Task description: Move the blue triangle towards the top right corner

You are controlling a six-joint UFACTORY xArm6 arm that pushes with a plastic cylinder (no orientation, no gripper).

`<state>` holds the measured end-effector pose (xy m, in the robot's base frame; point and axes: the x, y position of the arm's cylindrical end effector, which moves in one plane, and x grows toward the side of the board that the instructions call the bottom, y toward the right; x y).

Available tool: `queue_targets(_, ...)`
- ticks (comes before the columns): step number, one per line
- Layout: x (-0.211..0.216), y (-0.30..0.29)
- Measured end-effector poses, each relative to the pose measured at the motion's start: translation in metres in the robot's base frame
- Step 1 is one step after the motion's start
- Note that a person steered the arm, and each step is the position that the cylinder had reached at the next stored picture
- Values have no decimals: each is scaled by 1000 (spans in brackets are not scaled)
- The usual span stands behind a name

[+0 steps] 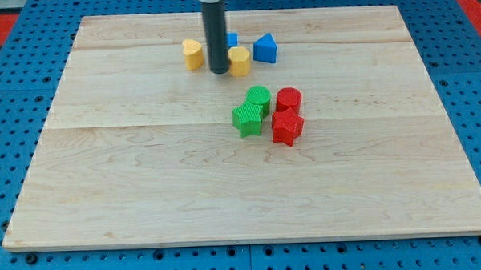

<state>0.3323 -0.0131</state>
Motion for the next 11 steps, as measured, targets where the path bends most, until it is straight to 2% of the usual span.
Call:
queue_targets(1,-5,37)
queue_targets(2,-34,-10)
queue_targets(3,-45,-25)
queue_targets(5,-45,105)
queue_targets(6,-69,100)
queue_targets(7,-58,68)
queue_targets(8,-86,75)
queue_targets(9,-100,45)
queue_targets(10,-108,112)
queue_targets(11,-99,134)
